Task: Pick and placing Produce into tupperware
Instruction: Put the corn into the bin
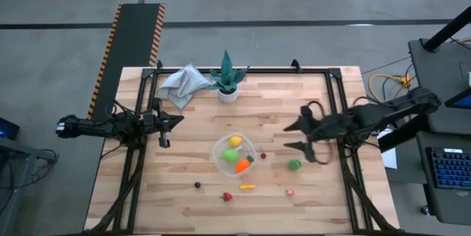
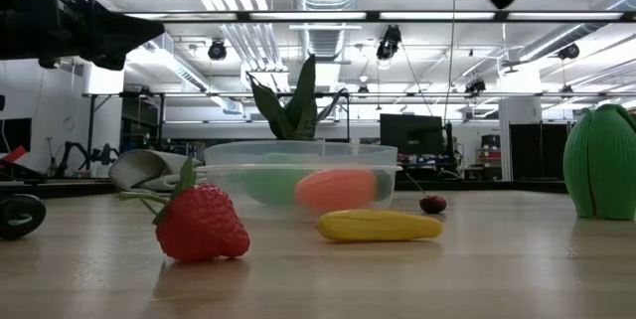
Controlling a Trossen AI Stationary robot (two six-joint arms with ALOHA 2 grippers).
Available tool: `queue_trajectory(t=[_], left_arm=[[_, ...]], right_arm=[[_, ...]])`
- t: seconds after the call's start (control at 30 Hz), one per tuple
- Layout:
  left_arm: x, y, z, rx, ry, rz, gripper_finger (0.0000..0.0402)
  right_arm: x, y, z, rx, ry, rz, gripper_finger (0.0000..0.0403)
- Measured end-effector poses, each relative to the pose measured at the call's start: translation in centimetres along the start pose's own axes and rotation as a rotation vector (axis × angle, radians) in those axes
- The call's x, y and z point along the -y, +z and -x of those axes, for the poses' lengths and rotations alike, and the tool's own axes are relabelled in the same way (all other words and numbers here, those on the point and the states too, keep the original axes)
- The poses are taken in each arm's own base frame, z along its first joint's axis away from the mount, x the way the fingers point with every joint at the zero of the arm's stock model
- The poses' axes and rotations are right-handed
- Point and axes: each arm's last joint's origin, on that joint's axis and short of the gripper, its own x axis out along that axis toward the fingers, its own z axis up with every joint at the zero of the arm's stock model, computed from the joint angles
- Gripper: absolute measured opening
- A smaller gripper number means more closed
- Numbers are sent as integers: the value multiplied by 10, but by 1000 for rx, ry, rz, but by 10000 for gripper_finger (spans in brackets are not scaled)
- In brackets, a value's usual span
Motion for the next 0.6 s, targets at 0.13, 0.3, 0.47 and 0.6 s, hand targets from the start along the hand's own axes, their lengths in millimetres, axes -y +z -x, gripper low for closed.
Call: queue_trajectory(t=[0.13, 0.3, 0.47, 0.6], left_arm=[[0, 1, 0, 6, 1, 2, 0], [0, 1, 0, 6, 1, 2, 0], [0, 1, 0, 6, 1, 2, 0], [0, 1, 0, 6, 1, 1, 0]], right_arm=[[1, -18, 26, 51, 25, -26, 249], [5, -43, 39, 62, 50, -24, 248], [10, -70, 35, 10, 78, -40, 244], [12, -88, 28, -63, 136, -124, 242]])
